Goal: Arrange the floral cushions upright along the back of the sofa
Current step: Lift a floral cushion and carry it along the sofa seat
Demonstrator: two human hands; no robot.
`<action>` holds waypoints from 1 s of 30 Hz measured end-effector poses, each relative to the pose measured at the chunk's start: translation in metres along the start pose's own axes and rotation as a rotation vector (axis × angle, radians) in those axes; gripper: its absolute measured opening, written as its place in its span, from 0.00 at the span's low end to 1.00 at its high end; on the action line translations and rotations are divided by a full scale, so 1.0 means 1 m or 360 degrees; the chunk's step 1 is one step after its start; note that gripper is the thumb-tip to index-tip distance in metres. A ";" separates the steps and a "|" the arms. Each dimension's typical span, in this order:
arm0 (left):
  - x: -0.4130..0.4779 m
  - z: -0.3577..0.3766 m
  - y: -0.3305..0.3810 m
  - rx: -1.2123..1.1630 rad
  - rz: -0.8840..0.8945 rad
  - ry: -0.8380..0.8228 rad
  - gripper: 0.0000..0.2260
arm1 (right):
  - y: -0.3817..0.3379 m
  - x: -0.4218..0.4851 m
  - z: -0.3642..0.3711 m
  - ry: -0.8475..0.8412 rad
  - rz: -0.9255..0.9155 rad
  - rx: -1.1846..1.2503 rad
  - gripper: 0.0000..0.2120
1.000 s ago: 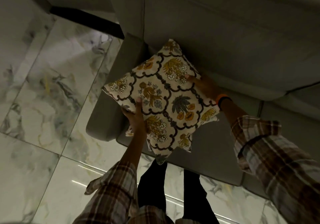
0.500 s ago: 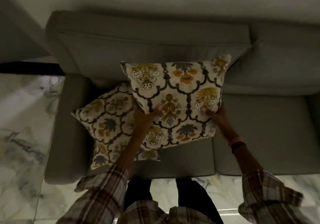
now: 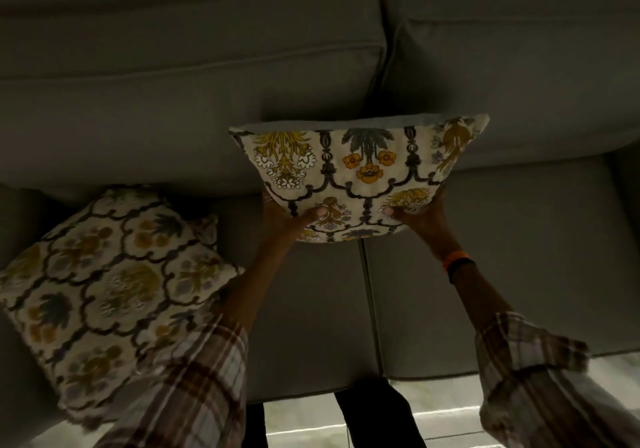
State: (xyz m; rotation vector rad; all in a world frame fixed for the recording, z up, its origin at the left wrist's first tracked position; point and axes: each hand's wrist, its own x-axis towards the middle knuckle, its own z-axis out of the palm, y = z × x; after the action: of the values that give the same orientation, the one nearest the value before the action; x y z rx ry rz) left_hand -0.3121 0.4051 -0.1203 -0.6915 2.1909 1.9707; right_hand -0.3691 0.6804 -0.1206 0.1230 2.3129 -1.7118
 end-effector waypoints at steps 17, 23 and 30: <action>0.011 0.021 -0.049 0.0099 -0.0096 0.0170 0.55 | 0.060 -0.001 0.024 0.0198 0.0250 -0.0123 0.51; -0.053 -0.040 -0.052 0.0510 -0.0133 0.0206 0.41 | 0.048 -0.089 0.133 0.0029 0.0809 -0.0343 0.40; -0.122 -0.214 -0.105 0.0964 0.0142 0.0815 0.15 | -0.016 -0.114 0.312 -0.0363 0.0312 -0.0474 0.24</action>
State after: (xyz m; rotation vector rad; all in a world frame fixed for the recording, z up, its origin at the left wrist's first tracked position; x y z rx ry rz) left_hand -0.1158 0.2242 -0.1378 -1.0787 2.9374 1.1046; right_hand -0.2136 0.3893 -0.1607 0.0880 2.2686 -1.2074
